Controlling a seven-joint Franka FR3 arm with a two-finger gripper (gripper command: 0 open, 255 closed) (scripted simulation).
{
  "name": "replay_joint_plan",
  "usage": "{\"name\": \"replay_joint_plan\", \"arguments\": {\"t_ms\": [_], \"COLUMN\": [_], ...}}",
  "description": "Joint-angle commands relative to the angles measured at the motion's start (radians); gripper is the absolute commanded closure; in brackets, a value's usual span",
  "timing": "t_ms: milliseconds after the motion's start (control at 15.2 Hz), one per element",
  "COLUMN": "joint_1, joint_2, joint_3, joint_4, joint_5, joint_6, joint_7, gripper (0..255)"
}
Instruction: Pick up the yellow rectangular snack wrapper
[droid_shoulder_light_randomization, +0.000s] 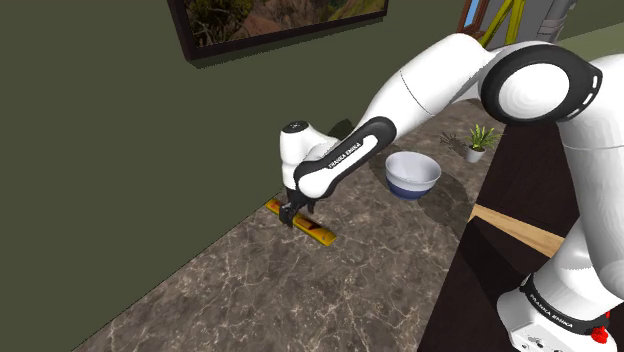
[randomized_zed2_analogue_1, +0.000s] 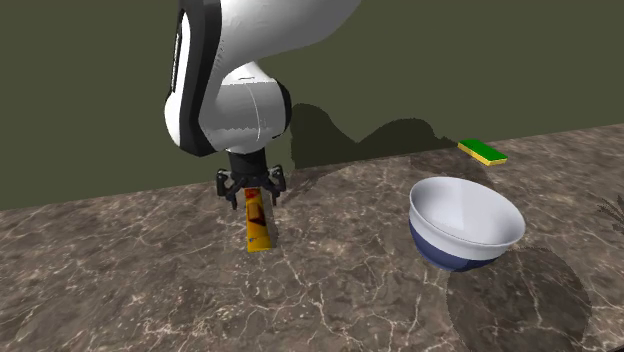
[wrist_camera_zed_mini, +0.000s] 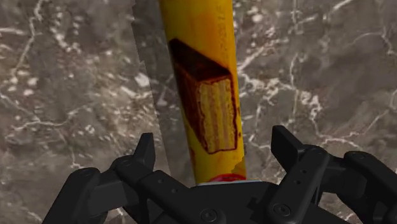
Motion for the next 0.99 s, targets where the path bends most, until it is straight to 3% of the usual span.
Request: {"name": "replay_joint_plan", "arguments": {"t_ms": [0,132,198,924], "joint_1": [0.004,0.005,0.005,0.001], "joint_2": [0.020,0.026,0.025,0.006], "joint_3": [-0.004,-0.006,-0.006,-0.001], "joint_4": [0.001,0.001,0.000,-0.001], "joint_5": [-0.006,-0.007,-0.007,-0.002], "joint_6": [0.020,0.024,0.025,0.007], "joint_7": [0.004,0.005,0.005,0.002], "gripper": [0,0,255,255]}}
